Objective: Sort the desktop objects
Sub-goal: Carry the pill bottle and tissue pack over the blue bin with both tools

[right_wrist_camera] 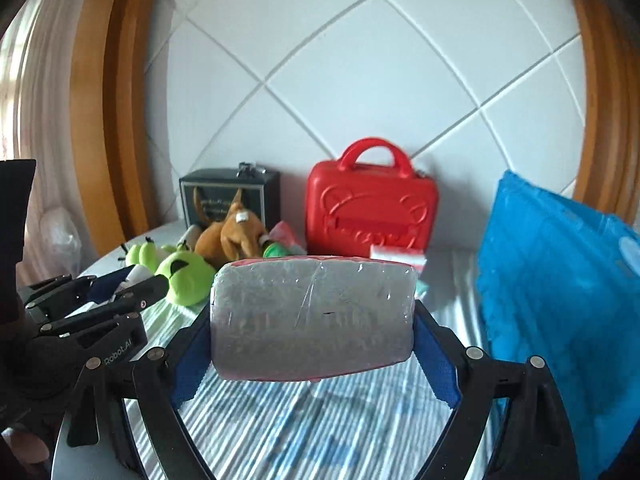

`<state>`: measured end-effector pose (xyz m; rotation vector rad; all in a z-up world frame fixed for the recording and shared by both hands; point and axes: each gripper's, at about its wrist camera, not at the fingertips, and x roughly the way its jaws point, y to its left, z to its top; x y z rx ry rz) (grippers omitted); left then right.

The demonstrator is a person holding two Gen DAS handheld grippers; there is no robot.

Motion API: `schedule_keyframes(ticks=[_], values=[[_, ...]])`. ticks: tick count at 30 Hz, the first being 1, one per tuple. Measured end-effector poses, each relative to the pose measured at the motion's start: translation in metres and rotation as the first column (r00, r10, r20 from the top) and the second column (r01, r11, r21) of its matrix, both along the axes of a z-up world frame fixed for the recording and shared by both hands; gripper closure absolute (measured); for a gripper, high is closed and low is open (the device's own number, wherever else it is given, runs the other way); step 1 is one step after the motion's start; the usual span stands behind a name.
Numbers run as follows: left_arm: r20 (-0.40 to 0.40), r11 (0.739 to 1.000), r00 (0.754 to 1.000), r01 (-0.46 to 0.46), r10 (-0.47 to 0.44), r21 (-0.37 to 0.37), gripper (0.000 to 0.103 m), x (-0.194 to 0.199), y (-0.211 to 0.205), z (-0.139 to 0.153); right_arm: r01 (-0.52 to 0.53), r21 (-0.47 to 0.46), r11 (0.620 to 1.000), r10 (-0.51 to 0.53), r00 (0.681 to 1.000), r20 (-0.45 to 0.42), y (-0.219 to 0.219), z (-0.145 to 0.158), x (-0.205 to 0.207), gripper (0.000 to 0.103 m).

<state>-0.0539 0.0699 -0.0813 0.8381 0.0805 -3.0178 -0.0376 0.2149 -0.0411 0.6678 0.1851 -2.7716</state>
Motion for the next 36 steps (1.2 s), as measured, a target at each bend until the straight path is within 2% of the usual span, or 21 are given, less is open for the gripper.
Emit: schedule_keyframes(ticks=[4,10,16,19,23,27,31,36], values=[[-0.063,0.997,0.995,0.075,-0.074,0.009,0.076,0.025,0.026,0.034,0.085,-0.018,0.996,-0.087,0.992,-0.087,0.026,0.044,0.043,0.013],[-0.145,0.981,0.971,0.193,-0.189,0.009,0.076,0.055,0.093,0.075,0.194,-0.080,0.978,-0.206,0.961,-0.186,0.088,0.101,0.096,0.013],[-0.219,0.962,0.939,0.274,-0.267,0.002,0.076,0.083,0.190,0.106,0.287,-0.101,0.953,-0.304,0.915,-0.265,0.173,0.132,0.129,0.013],[-0.225,0.955,0.931,0.297,-0.287,0.011,0.076,0.093,0.246,0.116,0.314,-0.099,0.944,-0.329,0.902,-0.280,0.226,0.139,0.137,0.013],[-0.182,0.948,0.932,0.319,-0.314,-0.001,0.076,0.096,0.325,0.117,0.349,-0.082,0.934,-0.357,0.888,-0.288,0.300,0.140,0.140,0.013],[-0.077,0.947,0.944,0.322,-0.321,-0.010,0.076,0.093,0.384,0.106,0.386,-0.053,0.921,-0.386,0.890,-0.242,0.365,0.124,0.123,0.013],[0.026,0.957,0.957,0.290,-0.289,-0.025,0.076,0.081,0.409,0.089,0.406,-0.048,0.913,-0.408,0.899,-0.158,0.415,0.096,0.101,0.013],[0.136,0.965,0.957,0.263,-0.258,-0.024,0.076,0.065,0.427,0.072,0.378,-0.025,0.926,-0.378,0.923,-0.069,0.441,0.061,0.085,0.013]])
